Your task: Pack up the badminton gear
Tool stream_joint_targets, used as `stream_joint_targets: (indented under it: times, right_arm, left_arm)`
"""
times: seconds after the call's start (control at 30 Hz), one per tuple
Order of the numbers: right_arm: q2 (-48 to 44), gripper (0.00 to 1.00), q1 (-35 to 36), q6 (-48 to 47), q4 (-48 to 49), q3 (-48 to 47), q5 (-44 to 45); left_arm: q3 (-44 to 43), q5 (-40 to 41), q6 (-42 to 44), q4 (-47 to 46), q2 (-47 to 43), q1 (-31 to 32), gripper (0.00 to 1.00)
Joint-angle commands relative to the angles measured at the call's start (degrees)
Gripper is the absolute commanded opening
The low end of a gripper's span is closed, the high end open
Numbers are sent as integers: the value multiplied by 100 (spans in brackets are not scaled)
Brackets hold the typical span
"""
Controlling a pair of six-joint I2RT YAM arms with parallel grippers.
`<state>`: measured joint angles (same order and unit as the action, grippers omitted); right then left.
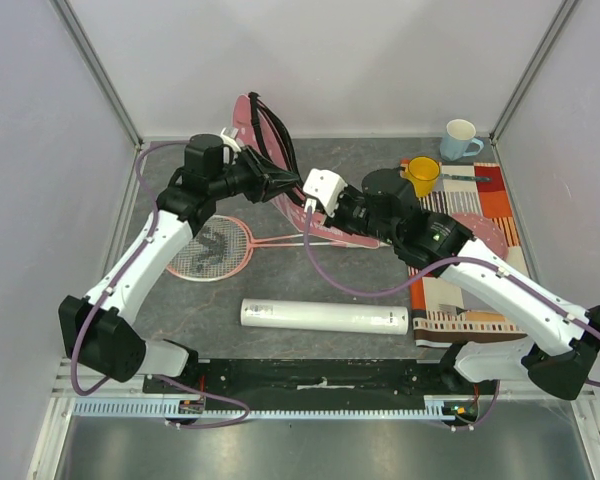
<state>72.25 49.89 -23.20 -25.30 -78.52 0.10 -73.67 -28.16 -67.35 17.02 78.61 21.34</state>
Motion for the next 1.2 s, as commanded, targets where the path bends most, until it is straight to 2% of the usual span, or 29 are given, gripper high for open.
stream_joint_targets:
  times: [0.0, 0.03, 0.13, 0.23, 0.33, 0.37, 0.4, 0.43, 0.5, 0.57, 0.7, 0.77, 0.83, 0.97, 1.1, 1.17]
  right_arm:
    - [-167, 0, 82, -27, 500, 12, 192]
    - [-158, 0, 82, -18, 517, 21, 210]
    - [-158, 0, 91, 0, 509, 74, 201]
    - [-246, 0, 126, 44, 561, 144, 166]
    - [-308, 0, 153, 70, 596, 197, 157]
    - [-308, 0, 161, 79, 588, 214, 148]
    - [-308, 0, 162, 79, 579, 223, 157]
    - [-308, 0, 162, 79, 587, 241, 175]
    - [-325, 0, 179, 79, 561, 267, 175]
    - [-369, 0, 197, 88, 561, 293, 131]
    - [-396, 0, 223, 105, 561, 302, 78]
    - [-378, 0, 249, 105, 561, 311, 95]
    - [-369, 0, 258, 105, 561, 329, 122]
    - [-334, 0, 293, 88, 544, 329, 166]
    - [-308, 0, 346, 61, 526, 311, 245]
    - [-308, 0, 364, 53, 526, 302, 271]
  left_arm:
    - [186, 293, 170, -111, -12, 81, 27]
    - [247, 355, 144, -111, -56, 81, 27]
    - [607, 400, 64, -619, -223, 81, 38]
    - [661, 347, 56, -708, -162, 81, 31]
    - [757, 373, -85, -708, -144, 81, 33]
    - [853, 416, -155, -735, -188, 72, 38]
    - [915, 504, -190, -935, -284, 72, 57]
    - [985, 513, -199, -1067, -337, 63, 65]
    - [978, 618, -121, -1157, -373, 28, 72]
    - [672, 663, 63, -850, -215, -69, 72]
    - [345, 750, 187, -507, 67, -297, 66]
    - [143, 1021, 484, -384, 128, -324, 70]
    - [-111, 1207, 714, -165, 251, -324, 78]
    - [-569, 1383, 987, 197, 629, -324, 80]
    - [-640, 1682, 1057, 364, 726, -306, 67]
    - [-675, 1892, 1136, 407, 735, -306, 64]
